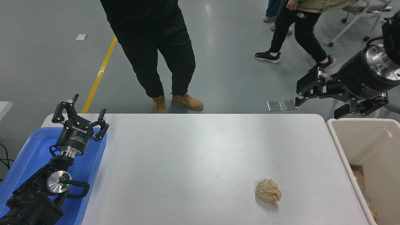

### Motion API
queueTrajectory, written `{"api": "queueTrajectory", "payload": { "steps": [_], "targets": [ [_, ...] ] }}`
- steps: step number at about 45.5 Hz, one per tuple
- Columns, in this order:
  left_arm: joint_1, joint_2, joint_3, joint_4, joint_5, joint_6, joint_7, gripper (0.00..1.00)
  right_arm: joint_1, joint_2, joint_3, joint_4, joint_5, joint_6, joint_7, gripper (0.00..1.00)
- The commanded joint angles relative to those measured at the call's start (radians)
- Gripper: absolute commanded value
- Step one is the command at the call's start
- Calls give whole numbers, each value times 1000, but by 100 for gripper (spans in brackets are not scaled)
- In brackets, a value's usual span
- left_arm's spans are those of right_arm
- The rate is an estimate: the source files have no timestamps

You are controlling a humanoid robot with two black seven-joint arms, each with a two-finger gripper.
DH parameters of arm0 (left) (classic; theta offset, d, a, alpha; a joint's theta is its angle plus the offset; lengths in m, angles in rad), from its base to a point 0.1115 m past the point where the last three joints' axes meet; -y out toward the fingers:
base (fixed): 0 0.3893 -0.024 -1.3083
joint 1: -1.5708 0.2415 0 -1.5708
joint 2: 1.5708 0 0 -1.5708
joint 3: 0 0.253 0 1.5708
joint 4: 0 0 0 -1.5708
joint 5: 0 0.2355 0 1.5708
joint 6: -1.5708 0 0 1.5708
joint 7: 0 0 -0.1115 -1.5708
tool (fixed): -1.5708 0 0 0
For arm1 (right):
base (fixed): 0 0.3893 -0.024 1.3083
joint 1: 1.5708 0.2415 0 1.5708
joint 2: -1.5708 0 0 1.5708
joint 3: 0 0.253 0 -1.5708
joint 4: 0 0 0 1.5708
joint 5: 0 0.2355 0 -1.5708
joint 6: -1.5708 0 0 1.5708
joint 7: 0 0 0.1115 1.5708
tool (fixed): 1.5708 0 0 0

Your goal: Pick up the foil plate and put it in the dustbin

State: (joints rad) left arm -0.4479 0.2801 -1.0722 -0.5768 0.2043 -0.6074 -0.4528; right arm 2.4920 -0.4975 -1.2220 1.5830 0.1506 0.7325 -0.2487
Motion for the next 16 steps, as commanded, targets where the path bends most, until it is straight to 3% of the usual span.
{"api": "queueTrajectory", "payload": {
  "steps": [1, 16],
  "targets": [
    [0, 1, 0, 0, 0, 0, 0, 98, 11, 1, 2, 9, -3, 25, 0, 100],
    [0, 1, 0, 0, 1, 0, 0, 98, 10, -1, 2, 9, -3, 25, 0, 100]
  ]
}}
